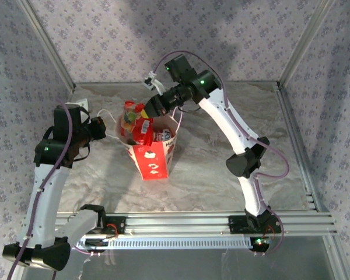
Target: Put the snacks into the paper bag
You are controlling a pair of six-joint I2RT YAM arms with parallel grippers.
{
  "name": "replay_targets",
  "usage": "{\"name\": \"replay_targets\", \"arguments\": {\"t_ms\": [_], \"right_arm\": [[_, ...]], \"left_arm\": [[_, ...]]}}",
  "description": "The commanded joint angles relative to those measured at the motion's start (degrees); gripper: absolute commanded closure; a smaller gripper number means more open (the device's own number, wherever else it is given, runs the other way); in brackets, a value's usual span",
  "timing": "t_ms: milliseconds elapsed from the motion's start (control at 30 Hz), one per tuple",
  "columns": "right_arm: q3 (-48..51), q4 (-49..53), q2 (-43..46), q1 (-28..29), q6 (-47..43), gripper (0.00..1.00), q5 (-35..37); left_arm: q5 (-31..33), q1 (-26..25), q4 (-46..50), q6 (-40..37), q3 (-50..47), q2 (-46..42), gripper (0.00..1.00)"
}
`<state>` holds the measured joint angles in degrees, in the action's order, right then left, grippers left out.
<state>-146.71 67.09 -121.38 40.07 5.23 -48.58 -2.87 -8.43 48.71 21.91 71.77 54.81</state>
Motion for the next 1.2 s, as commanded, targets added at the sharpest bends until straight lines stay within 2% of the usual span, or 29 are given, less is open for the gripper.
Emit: {"name": "replay_targets", "arguments": {"t_ms": [0, 133, 367, 567, 833, 933, 1167], "right_arm": [[-3.5, -2.3, 0.8, -0.8, 2.5, 1.00, -5.5], [-4.3, -4.6, 0.1, -1.8, 5.2, 1.00, -9.5], [-3.9, -2.3, -1.1, -2.1, 2.6, 1.00, -10.2], [-4.1, -4.6, -4.3, -3.3, 5.6, 1.00, -11.5], [-4.2, -1.0, -4.2, -4.9, 4.0, 1.00, -3.5], [-4.2, -0.6, -3.6, -4.9, 3.2, 1.00, -3.5], [-4.2, 5.7, -2.1, -4.1, -4.7, 1.00, 1.3]], "left_arm": [[1.2, -0.1, 0.0, -0.7, 1.3, -0.1, 0.98], [1.3, -0.1, 0.1, -0.7, 1.2, -0.1, 0.98], [1.6, -0.1, 0.3, -0.6, 0.8, -0.3, 0.98], [1.7, -0.1, 0.2, -0.4, 0.8, -0.5, 0.98], [2.2, -0.1, 0.2, -0.6, 0.9, -0.6, 0.98], [1.8, -0.1, -0.1, -0.4, 0.7, -0.4, 0.98], [1.7, -0.1, 0.1, -0.5, 0.9, -0.5, 0.98]]}}
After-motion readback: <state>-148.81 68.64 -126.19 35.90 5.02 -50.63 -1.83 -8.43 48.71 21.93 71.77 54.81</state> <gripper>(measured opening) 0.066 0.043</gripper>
